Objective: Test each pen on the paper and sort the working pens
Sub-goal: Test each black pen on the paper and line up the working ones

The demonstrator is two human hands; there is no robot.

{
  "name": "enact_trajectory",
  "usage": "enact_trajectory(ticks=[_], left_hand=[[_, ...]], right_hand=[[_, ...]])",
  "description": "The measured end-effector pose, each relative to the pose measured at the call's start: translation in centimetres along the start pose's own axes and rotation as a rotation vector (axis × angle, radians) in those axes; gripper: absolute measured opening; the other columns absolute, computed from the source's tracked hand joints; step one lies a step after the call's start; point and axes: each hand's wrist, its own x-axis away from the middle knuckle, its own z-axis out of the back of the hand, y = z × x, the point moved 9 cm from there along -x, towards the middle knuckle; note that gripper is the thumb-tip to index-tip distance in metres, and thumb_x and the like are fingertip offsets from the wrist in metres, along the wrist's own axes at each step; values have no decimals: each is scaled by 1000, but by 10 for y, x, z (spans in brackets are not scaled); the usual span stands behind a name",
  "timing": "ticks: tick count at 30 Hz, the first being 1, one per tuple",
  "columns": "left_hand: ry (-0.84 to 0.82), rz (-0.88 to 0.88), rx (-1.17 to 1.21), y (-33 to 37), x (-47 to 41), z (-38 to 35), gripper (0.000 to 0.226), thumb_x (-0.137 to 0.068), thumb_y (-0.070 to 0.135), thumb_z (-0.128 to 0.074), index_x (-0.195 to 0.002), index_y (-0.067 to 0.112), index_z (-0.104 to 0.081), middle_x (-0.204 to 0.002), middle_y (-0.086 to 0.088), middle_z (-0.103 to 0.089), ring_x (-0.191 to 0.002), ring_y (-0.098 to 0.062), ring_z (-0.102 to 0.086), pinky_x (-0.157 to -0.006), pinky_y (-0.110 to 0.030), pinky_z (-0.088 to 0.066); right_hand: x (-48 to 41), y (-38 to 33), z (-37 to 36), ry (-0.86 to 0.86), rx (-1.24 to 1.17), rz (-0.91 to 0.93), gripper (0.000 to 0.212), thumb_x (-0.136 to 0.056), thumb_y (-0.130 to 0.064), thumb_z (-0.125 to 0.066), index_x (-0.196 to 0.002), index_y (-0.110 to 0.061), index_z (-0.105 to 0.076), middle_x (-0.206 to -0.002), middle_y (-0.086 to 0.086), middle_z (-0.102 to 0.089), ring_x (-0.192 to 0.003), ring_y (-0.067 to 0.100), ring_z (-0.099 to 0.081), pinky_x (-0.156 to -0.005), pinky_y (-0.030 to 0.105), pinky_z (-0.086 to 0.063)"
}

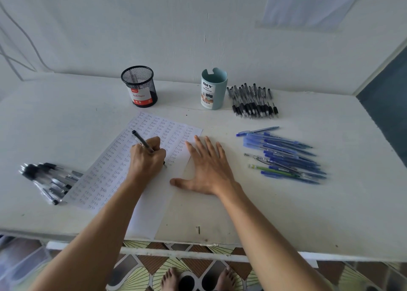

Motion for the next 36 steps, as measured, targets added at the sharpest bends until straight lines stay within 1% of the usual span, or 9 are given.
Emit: enact_trajectory(ticks=[4, 9, 15, 20, 24, 28, 31, 33, 36], left_hand=[[-12, -4, 22, -1, 0, -1, 36, -69, -7, -48, -58, 17, -25, -59, -2, -24, -60, -19, -28, -55, -33, -25], [-24, -20, 13, -1, 0, -3, 31, -69, -5, -50, -62, 12, -25, -56, 3, -24, -57, -17, -31, -55, -33, -28], [-32, -31, 26, 1, -1, -4, 35, -68, -6, -49, -57, 18, -25, -51, 11, -21, -52, -13, -25, -54, -33, -28], [-45, -25, 37, 2, 0, -6, 35, -69, -8, -48, -57, 16, -26, -53, 8, -23, -52, -13, -26, -55, -35, -34], [-39, -49, 40, 3, -1, -6, 29, -69, -8, -49, -62, 10, -26, -57, -3, -27, -57, -18, -31, -55, -36, -33], [-37, -37, 18, 1, 0, -7, 36, -70, -9, -49, -57, 16, -27, -51, 11, -22, -52, -12, -25, -54, -34, -34], [10, 6, 106, -2, -1, 1, 36, -70, -11, -52, -57, 13, -28, -56, -3, -30, -56, -19, -36, -51, -31, -33], [39, 16, 263, -3, -2, 7, 26, -70, -8, -53, -59, 10, -38, -53, -4, -38, -54, -20, -42, -47, -27, -35], [30, 0, 496, -2, -4, 10, 8, -82, 6, -52, -84, 13, -52, -48, 1, -37, -41, -14, -36, -42, -23, -30]], right_hand=[[0, 0, 0, 3, 4, 1, 120, -65, -96, -38, -158, -30, 0, -167, -2, 12, -151, 20, 19, -122, 50, 9], [-1, 0, 0, 4, 10, -1, 120, -65, -96, -38, -158, -30, 0, -167, -2, 12, -152, 20, 19, -122, 51, 9], [-1, 1, 0, 8, 12, 1, 121, -65, -96, -37, -159, -29, 0, -167, -2, 10, -152, 21, 18, -122, 51, 9], [-1, 1, 0, 4, 7, -8, 121, -64, -97, -38, -159, -30, -1, -167, -3, 11, -152, 20, 19, -122, 50, 10], [-1, 0, 0, -1, 7, -9, 122, -64, -97, -37, -158, -30, -1, -167, -4, 12, -151, 19, 20, -121, 50, 9], [-1, 1, 0, 6, 18, -8, 121, -64, -97, -36, -159, -30, -1, -167, -3, 11, -152, 20, 19, -122, 50, 8], [-1, 1, 2, 10, 17, -6, 120, -65, -96, -39, -159, -30, -1, -167, -4, 11, -152, 20, 19, -122, 50, 8], [0, 0, 2, 1, 16, 1, 120, -66, -96, -39, -159, -29, -1, -167, -3, 11, -152, 20, 18, -122, 50, 9], [1, -1, 3, -1, 16, 10, 116, -71, -94, -35, -159, -27, 0, -167, -2, 12, -152, 20, 19, -122, 50, 9]])
